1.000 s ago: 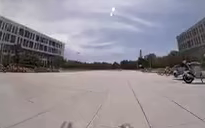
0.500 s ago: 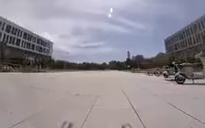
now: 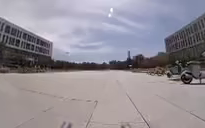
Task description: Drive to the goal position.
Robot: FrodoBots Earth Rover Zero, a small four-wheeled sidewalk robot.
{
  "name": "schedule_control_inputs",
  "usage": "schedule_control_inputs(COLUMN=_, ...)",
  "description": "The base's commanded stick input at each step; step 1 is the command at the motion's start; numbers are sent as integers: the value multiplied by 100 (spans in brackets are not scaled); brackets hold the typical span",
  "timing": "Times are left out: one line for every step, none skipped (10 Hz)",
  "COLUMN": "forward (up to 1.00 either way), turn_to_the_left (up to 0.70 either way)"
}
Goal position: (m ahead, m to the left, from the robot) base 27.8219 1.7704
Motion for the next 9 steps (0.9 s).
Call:
schedule_control_inputs(forward=70, turn_to_the_left=0)
schedule_control_inputs(forward=70, turn_to_the_left=0)
schedule_control_inputs(forward=70, turn_to_the_left=0)
schedule_control_inputs(forward=70, turn_to_the_left=0)
schedule_control_inputs(forward=70, turn_to_the_left=0)
schedule_control_inputs(forward=70, turn_to_the_left=0)
schedule_control_inputs(forward=70, turn_to_the_left=0)
schedule_control_inputs(forward=70, turn_to_the_left=0)
schedule_control_inputs(forward=70, turn_to_the_left=0)
